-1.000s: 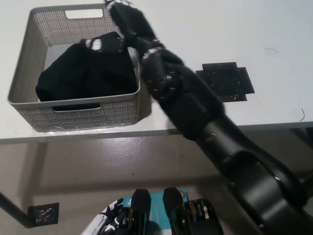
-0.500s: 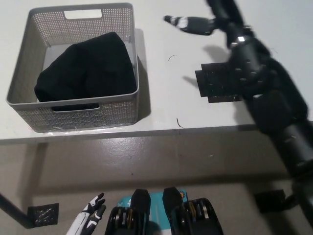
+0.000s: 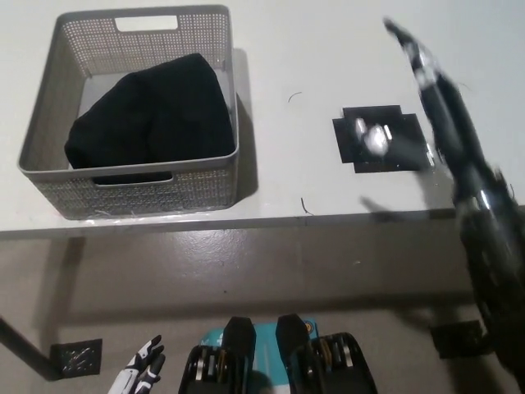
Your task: Use the right hand to pick up a t shirt on the right hand side and place it into a contianer on the left side
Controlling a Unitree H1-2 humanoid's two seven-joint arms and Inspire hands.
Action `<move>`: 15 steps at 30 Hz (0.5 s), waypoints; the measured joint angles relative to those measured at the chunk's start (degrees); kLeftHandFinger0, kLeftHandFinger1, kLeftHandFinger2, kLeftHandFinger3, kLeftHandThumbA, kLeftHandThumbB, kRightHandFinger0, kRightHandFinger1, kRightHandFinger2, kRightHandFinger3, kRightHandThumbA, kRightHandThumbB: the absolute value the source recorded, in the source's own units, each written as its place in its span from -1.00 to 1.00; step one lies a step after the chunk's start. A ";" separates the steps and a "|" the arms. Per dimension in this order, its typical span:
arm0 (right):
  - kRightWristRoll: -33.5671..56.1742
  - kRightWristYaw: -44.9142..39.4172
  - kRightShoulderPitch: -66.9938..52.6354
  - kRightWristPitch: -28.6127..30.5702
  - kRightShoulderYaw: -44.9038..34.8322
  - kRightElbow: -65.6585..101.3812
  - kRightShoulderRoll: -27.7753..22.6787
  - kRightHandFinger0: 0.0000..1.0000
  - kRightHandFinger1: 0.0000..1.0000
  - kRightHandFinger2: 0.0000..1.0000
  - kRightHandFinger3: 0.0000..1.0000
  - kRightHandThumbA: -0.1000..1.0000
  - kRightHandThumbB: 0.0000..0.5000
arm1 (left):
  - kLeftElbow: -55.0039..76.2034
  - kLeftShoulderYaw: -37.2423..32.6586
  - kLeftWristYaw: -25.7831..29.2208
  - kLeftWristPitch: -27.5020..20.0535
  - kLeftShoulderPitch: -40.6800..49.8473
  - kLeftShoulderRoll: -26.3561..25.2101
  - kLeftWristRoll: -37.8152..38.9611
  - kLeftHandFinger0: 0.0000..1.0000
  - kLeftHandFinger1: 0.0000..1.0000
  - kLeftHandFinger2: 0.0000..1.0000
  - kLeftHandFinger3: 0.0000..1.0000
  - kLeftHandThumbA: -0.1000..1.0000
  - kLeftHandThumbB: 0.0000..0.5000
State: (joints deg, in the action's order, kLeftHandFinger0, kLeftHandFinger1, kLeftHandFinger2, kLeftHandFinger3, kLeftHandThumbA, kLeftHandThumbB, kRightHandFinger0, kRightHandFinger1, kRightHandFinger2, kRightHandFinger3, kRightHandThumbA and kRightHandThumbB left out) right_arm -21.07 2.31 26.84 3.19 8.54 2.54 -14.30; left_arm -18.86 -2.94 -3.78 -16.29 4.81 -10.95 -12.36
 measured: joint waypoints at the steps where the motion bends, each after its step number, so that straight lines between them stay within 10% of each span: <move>1: 0.46 0.01 -3.28 0.59 -0.74 1.48 -0.47 1.00 1.00 1.00 1.00 0.60 0.83 | -0.44 0.03 0.03 -0.23 -0.01 0.00 0.03 0.73 1.00 1.00 1.00 1.00 0.98; 5: 2.39 0.10 -13.51 4.29 -3.61 4.36 -1.72 1.00 1.00 1.00 1.00 0.62 0.51 | -1.13 0.01 0.09 -0.62 -0.02 0.07 0.02 0.76 1.00 1.00 1.00 1.00 1.00; 15: 2.94 2.31 -34.59 13.19 -4.59 2.30 -1.76 1.00 1.00 1.00 1.00 0.71 0.50 | -1.62 0.03 0.09 -0.79 0.15 0.13 0.12 0.77 1.00 1.00 1.00 1.00 0.86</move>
State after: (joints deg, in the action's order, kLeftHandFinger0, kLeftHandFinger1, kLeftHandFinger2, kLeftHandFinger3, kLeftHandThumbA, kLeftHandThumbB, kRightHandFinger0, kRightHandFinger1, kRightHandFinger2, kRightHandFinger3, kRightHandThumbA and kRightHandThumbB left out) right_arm -18.13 4.62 -7.75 16.39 3.95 4.83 -16.06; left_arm -20.48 -2.91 -3.69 -17.08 4.96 -10.82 -12.24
